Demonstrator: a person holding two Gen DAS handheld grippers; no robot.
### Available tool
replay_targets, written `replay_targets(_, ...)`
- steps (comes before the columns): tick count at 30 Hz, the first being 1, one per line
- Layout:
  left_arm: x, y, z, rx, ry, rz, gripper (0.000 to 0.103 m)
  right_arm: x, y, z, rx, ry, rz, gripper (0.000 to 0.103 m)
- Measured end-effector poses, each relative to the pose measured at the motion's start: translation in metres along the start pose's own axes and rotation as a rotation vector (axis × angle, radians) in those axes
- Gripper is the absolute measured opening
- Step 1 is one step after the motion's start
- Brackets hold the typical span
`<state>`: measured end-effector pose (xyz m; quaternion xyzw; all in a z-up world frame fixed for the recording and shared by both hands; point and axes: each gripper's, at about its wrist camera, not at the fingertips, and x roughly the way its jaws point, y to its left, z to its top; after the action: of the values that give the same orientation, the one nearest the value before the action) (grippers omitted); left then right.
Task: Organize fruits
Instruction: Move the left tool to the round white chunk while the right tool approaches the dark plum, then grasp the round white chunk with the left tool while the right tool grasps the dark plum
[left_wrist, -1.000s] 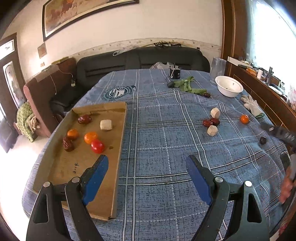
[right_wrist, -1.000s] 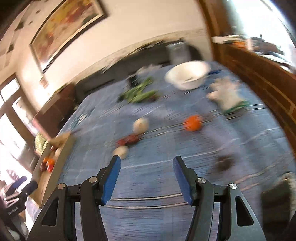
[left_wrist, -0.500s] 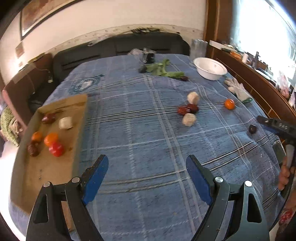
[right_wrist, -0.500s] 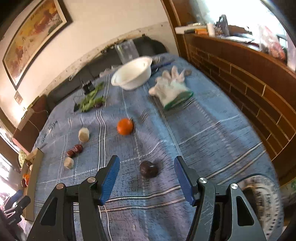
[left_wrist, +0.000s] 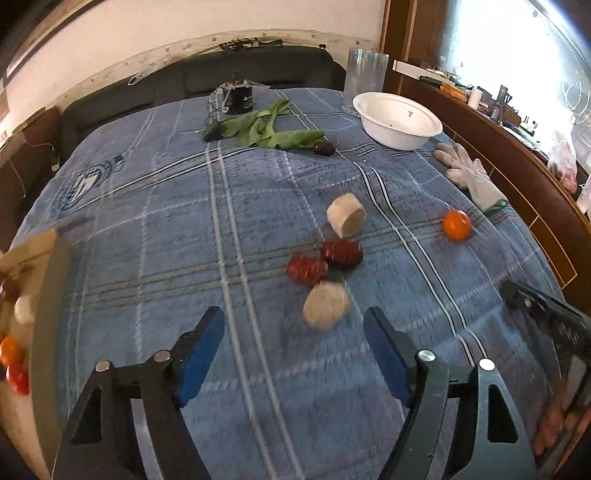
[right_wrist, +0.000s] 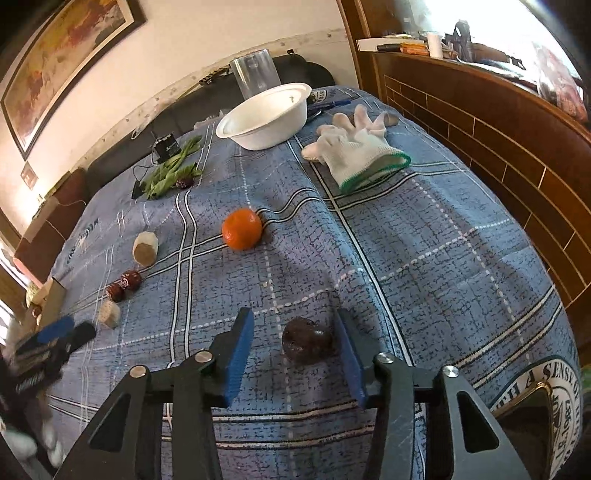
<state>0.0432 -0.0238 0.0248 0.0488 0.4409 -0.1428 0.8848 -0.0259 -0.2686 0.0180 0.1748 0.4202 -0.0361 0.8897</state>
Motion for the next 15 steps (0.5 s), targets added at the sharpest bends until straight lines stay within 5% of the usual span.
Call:
replay_targets(7, 0.018, -0.01, -0.002, 0.055, -0.005, -0.017, 0.042, 0.001, 0.002, -0.001, -0.031, -0.007, -0.036, 0.033)
replay_targets(8, 0.016, -0.012, -0.004, 0.067, -0.01, -0.039, 0.03, 0.001, 0.003, -0.001, -0.034, -0.009, -0.042, 0.03)
replay_targets(15, 0.011, 0.001, -0.006, 0.002, -0.033, -0.132, 0.027, -0.003, 0.001, -0.001, -0.023, -0.024, -0.042, 0.025)
